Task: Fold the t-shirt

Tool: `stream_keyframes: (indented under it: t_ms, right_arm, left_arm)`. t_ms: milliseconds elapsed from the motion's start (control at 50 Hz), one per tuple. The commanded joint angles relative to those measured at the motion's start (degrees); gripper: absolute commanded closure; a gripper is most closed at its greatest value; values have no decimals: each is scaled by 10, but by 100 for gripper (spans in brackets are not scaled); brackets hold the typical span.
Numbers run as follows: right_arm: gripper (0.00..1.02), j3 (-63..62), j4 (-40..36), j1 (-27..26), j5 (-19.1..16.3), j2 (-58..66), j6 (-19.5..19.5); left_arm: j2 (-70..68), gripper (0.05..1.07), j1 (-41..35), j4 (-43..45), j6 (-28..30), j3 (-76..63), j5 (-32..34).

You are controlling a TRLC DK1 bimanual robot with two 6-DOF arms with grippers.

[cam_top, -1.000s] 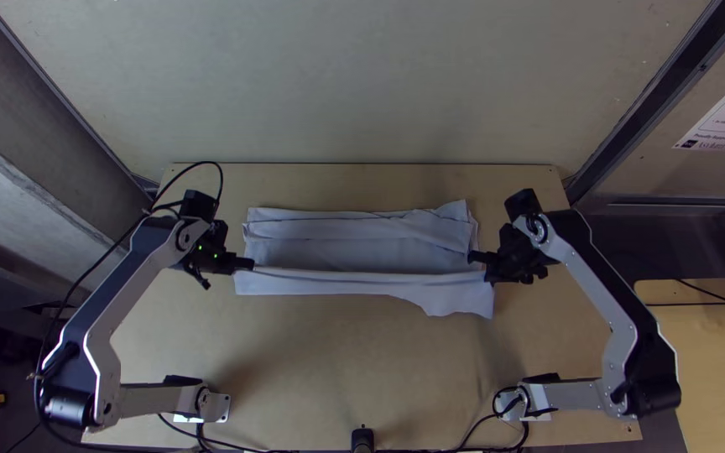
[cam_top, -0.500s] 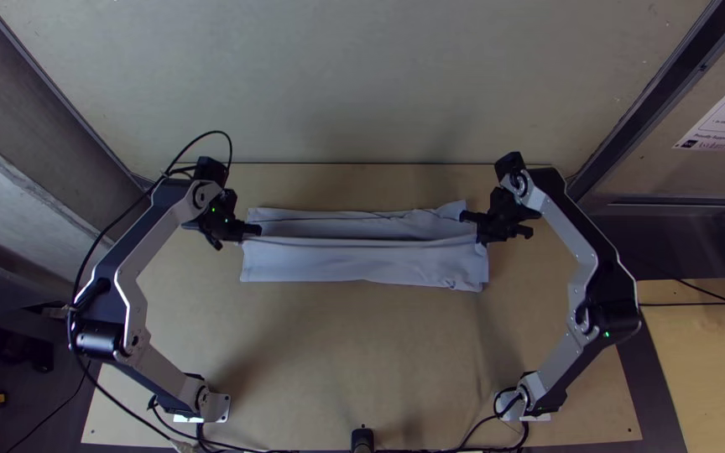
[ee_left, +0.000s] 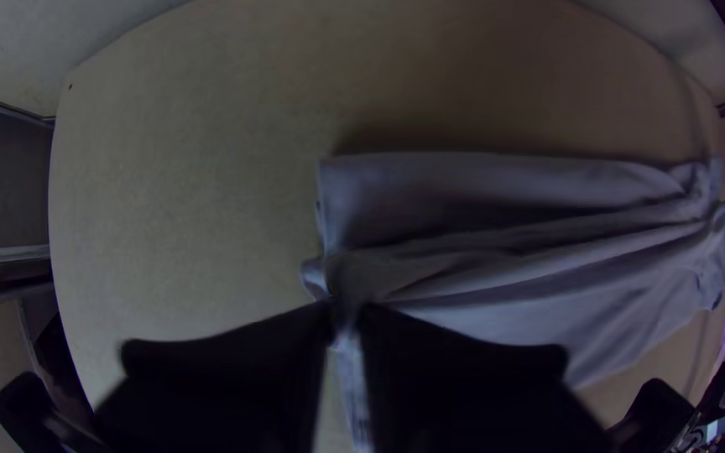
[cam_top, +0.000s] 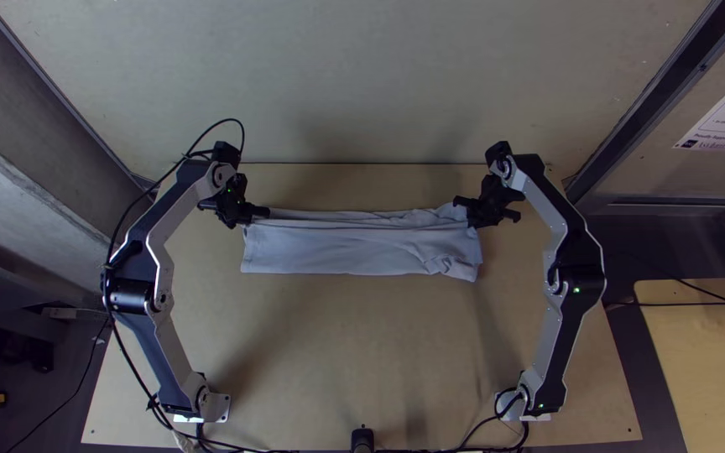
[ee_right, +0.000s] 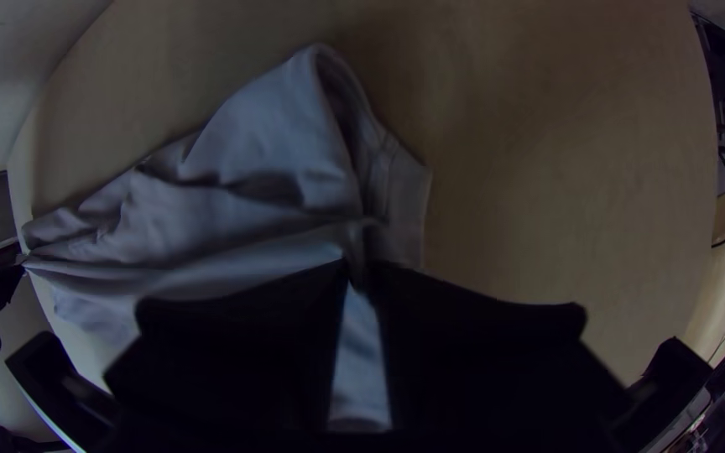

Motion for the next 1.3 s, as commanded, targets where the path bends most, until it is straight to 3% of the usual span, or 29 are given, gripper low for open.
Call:
stream_keyframes:
  t_ms: [0,120,220,340,480,600,920,1280]
  right_arm:
    - [22,32,-13,-10,9,34,-10]
    - [6,36,-17,-16,31,33,-21]
    - [3,30,-18,-15,81,7,-20]
    - [3,21,-11,-19,110,-40,-16]
    - [3,17,-10,-25,109,-105,-14]
    - [3,17,-10,-26,108,-152,-15]
    - [3,15,-10,-25,90,-264,-16]
    - [3,-35,-10,-39,79,-346,-20]
  left_arm:
    - [22,10,8,5,-14,10,-12]
    - [13,10,23,30,-36,10,7]
    - [-6,10,38,31,-51,9,61]
    - [-32,10,56,31,-64,-6,106]
    - [-61,10,81,32,-68,-35,155]
    - [-86,10,118,43,-68,-71,244]
    - [-94,10,203,85,-27,-164,387]
    - [-23,10,228,122,24,-192,446]
